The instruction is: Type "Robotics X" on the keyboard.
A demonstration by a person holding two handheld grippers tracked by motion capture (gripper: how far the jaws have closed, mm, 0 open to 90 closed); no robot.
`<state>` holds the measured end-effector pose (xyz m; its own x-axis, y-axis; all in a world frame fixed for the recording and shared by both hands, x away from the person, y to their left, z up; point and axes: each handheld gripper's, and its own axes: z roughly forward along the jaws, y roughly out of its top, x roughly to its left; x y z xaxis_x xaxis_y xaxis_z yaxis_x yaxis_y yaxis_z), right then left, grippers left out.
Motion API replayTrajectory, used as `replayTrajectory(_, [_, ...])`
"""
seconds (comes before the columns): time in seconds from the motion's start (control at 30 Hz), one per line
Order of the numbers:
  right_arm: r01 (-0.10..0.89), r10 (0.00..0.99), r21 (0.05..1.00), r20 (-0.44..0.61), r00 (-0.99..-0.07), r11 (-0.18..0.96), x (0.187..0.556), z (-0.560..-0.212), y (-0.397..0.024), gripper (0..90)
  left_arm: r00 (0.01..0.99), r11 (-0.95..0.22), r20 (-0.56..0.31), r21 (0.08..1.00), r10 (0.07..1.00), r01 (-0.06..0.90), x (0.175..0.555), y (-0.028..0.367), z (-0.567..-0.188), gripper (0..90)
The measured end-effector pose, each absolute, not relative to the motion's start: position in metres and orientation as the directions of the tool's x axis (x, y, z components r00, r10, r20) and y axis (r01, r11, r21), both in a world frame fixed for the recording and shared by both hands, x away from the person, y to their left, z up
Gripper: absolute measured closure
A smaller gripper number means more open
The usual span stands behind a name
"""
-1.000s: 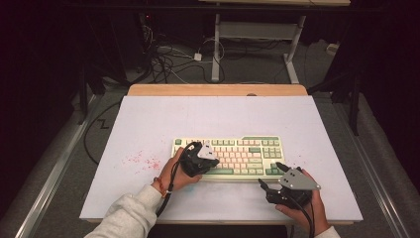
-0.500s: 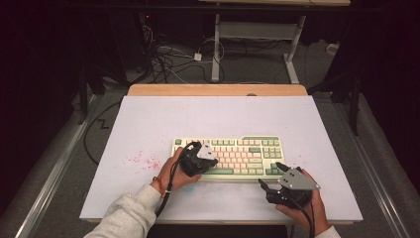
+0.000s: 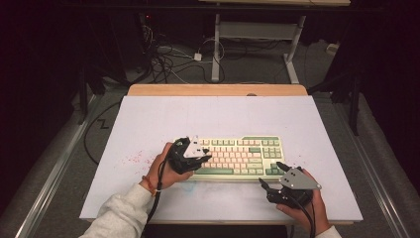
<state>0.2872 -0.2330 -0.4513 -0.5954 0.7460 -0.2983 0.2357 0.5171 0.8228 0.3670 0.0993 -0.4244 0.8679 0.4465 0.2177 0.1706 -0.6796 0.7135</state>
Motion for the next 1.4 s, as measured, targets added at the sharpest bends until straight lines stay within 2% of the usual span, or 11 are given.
replayTrajectory(0.4, [0.234,0.747,0.827,-0.294,-0.596,0.512,0.288,-0.451,-0.234,25.3,0.797,-0.626,0.273,0.763,0.538,0.161,0.353,0.131,-0.423,26.6])
replayTrajectory(0.53, [0.232,0.747,0.827,-0.294,-0.596,0.512,0.288,-0.45,-0.234,25.4,0.777,-0.616,0.284,0.771,0.561,0.162,0.346,0.146,-0.427,22.4])
replayTrajectory(0.67, [0.234,0.749,0.83,-0.29,-0.595,0.507,0.289,-0.45,-0.233,26.2,0.758,-0.597,0.287,0.786,0.585,0.163,0.337,0.163,-0.431,22.4])
replayTrajectory(0.93, [0.238,0.74,0.84,-0.253,-0.623,0.487,0.294,-0.447,-0.228,33.8,0.731,-0.583,0.27,0.785,0.627,0.21,0.325,0.186,-0.443,20.7])
replayTrajectory(1.07, [0.235,0.722,0.849,-0.222,-0.655,0.474,0.299,-0.444,-0.225,43.5,0.719,-0.582,0.267,0.78,0.642,0.231,0.32,0.196,-0.448,19.1])
replayTrajectory(1.13, [0.234,0.712,0.85,-0.212,-0.669,0.473,0.301,-0.443,-0.223,51.6,0.715,-0.582,0.26,0.776,0.649,0.245,0.318,0.2,-0.45,19.1])
replayTrajectory(1.23, [0.232,0.691,0.844,-0.205,-0.693,0.483,0.307,-0.44,-0.218,65.8,0.711,-0.576,0.246,0.773,0.659,0.266,0.315,0.207,-0.454,19.1])
replayTrajectory(1.27, [0.24,0.678,0.842,-0.185,-0.711,0.482,0.312,-0.439,-0.214,74.4,0.711,-0.576,0.242,0.771,0.66,0.272,0.314,0.208,-0.455,19.1])
replayTrajectory(1.3, [0.24,0.678,0.842,-0.185,-0.711,0.482,0.312,-0.439,-0.214,74.4,0.71,-0.576,0.241,0.769,0.662,0.276,0.313,0.209,-0.457,19.1])
replayTrajectory(1.4, [0.248,0.661,0.831,-0.178,-0.729,0.498,0.32,-0.437,-0.206,83.4,0.714,-0.582,0.234,0.76,0.66,0.289,0.308,0.211,-0.46,19.2])
